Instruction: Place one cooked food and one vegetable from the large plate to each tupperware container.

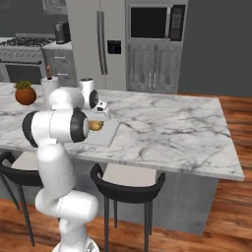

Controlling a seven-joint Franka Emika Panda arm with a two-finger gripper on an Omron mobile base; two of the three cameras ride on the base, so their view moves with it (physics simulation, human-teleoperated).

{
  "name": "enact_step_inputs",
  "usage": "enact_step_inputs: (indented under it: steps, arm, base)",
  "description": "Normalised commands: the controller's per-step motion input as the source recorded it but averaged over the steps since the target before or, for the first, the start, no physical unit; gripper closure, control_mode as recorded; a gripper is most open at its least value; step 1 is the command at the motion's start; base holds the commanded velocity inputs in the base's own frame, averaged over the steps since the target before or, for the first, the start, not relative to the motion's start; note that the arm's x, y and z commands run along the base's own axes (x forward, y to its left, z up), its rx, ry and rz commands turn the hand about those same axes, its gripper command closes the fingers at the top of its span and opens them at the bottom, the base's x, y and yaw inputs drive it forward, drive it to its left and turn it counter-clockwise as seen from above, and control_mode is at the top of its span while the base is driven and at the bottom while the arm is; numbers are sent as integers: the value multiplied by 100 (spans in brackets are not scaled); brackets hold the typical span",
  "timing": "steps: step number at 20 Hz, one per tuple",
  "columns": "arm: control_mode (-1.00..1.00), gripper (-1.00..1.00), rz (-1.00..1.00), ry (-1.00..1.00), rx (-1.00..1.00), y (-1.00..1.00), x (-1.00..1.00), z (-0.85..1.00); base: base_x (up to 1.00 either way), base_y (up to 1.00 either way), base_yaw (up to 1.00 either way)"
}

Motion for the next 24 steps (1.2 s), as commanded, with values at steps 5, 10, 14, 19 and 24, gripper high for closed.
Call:
enact_step_inputs:
  steps: [5, 10, 14, 19, 24]
  arm:
    - [-100, 100, -7, 23, -1, 0, 99, -43]
    - [-100, 100, -1, 1, 0, -1, 53, -39]
    - [-100, 100, -1, -3, 0, -19, 4, -22]
    - [-100, 100, -4, -3, 1, -43, -22, -22]
    - [-100, 100, -4, -4, 1, -35, -40, -33]
  base:
    - [0, 0, 0]
    - [0, 0, 0]
    - [0, 0, 0]
    - [0, 0, 0]
    - [0, 0, 0]
